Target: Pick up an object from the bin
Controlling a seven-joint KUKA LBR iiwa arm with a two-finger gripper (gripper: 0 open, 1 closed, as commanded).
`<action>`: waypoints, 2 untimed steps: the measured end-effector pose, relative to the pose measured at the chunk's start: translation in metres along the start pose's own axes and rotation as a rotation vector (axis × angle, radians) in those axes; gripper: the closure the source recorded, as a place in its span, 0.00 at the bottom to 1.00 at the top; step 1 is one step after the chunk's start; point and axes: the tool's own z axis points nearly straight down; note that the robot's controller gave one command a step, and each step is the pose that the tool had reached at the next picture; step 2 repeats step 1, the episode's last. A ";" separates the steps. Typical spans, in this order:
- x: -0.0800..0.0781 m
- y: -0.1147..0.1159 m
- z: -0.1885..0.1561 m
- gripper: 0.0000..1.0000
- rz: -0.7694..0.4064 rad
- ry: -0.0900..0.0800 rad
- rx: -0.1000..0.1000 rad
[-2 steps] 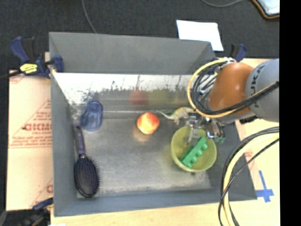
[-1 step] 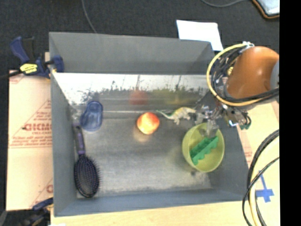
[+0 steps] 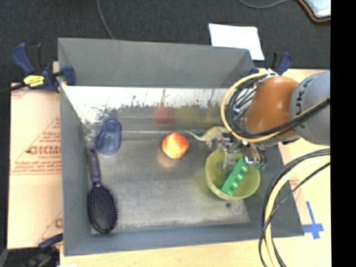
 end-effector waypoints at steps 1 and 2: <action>-0.002 -0.004 0.002 1.00 -0.028 0.000 0.000; -0.002 -0.004 0.002 1.00 -0.028 0.000 0.000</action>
Offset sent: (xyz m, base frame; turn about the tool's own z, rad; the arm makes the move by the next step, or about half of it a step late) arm -0.0261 -0.0219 -0.0055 -0.1209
